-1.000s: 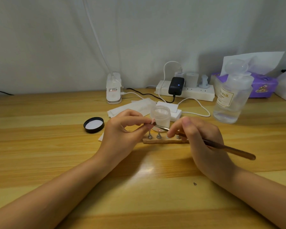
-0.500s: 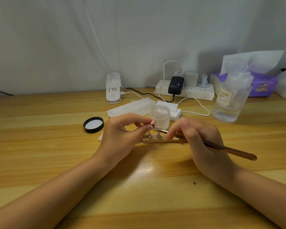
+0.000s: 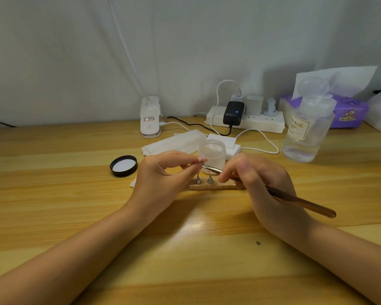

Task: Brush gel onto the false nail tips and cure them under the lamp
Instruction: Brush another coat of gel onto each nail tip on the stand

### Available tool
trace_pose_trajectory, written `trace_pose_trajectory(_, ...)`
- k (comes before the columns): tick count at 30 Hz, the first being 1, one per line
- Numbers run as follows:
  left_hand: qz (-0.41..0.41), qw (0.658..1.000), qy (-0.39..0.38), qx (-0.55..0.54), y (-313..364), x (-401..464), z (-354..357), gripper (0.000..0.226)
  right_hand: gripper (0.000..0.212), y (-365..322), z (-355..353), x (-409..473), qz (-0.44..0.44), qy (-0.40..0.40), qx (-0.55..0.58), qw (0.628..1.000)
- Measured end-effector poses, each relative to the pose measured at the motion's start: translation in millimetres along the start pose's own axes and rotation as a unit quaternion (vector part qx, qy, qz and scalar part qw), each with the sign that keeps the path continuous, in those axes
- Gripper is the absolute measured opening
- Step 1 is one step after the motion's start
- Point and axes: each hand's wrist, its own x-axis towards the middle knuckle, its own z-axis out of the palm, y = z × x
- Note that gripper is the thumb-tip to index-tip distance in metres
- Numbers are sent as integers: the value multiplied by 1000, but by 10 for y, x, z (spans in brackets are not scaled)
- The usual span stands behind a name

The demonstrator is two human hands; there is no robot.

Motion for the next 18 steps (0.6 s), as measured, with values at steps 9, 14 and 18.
trace_pose_trajectory(9,4,1000,-7,18,4,7,2,19,33,3,8,26,18,25,-26,999)
trace_pose_trajectory(14,-1,1000,-9,16,8,-3,-6,20,44,18,-14,-17,27,58,1,998)
trace_pose_trajectory(18,-8,1000,-9,-1,22,-7,-9,20,37,-4,-13,-3,16,64,-12,998)
